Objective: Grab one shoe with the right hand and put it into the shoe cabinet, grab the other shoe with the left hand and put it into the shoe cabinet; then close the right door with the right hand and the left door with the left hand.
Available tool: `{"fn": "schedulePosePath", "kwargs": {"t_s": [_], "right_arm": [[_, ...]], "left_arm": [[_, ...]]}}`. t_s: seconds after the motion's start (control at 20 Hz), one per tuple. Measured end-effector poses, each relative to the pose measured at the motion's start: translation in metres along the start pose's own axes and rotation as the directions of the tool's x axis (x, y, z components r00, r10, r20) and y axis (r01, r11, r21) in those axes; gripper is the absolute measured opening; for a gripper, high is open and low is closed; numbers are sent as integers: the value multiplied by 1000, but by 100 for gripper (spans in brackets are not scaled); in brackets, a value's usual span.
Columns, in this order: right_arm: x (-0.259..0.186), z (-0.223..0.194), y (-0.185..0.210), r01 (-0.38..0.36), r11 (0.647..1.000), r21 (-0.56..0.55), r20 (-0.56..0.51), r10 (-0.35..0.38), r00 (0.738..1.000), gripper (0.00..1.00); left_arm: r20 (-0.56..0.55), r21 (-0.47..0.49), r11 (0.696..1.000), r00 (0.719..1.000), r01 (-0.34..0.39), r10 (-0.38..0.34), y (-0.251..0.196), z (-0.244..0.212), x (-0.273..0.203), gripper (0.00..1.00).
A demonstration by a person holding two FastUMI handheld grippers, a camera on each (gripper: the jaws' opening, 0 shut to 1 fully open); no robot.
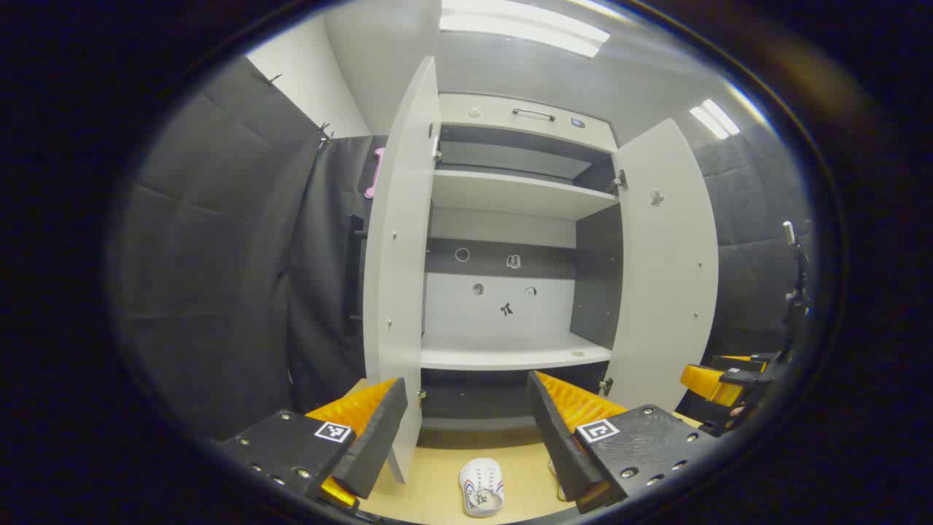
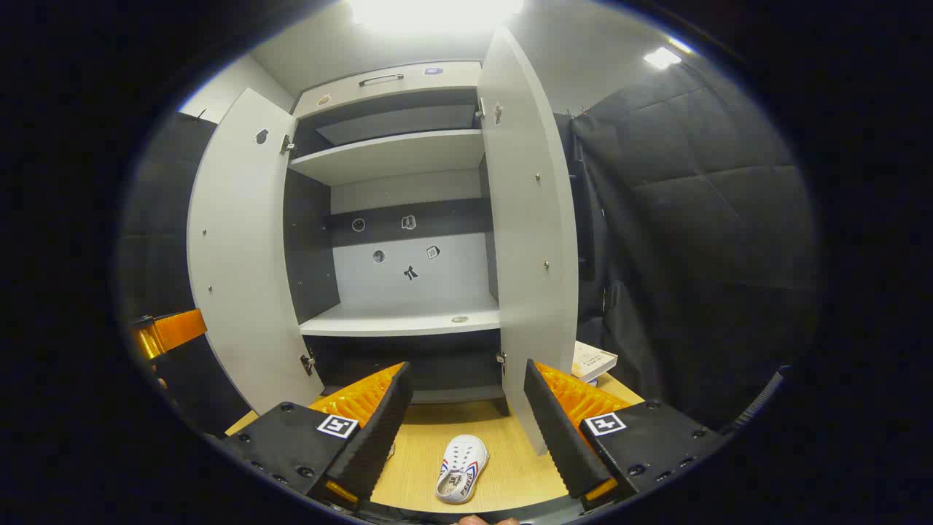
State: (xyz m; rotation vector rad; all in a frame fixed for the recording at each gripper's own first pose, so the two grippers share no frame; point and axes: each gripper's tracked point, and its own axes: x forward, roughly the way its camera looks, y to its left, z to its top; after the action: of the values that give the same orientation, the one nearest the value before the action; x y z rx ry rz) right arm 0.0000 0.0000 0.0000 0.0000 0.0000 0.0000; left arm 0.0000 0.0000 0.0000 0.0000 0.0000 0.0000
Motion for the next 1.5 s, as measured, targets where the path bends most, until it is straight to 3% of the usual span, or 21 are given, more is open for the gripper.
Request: {"fn": "schedulePosePath", "kwargs": {"t_s": [0.1,0.15,0.2,0.25,0.3,0.35,0.45,0.95,1.5], "right_arm": [[3,-1,2,-14,1000,25,-23,14,1000,92],[3,0,0,-10,999,30,-28,11,1000,97],[4,2,-3,-2,1000,31,-24,3,1000,92],[5,5,-5,7,999,32,-19,-6,1000,97],[5,8,-6,13,999,36,-11,-13,1000,92],[4,12,-7,17,999,43,-4,-17,1000,97],[3,14,-7,17,999,48,-2,-17,1000,97],[5,18,-6,20,999,41,-25,-19,999,97],[47,20,11,-19,1000,-16,-79,17,997,97]], "left_arm": [[14,11,1000,1000,18,-18,-6,4,-3,94],[16,16,999,999,28,-28,-9,4,-3,94],[16,22,999,999,32,-33,-10,3,-5,94],[15,27,999,999,34,-34,-11,2,-6,95],[12,29,999,999,34,-34,-11,1,-6,94],[6,27,999,999,34,-34,-11,-2,-7,94],[-7,22,999,999,35,-35,-12,-6,-10,95],[-17,12,1000,1000,8,-8,2,-15,-15,94],[-48,-7,1000,998,-30,30,31,-38,-22,96]]}}
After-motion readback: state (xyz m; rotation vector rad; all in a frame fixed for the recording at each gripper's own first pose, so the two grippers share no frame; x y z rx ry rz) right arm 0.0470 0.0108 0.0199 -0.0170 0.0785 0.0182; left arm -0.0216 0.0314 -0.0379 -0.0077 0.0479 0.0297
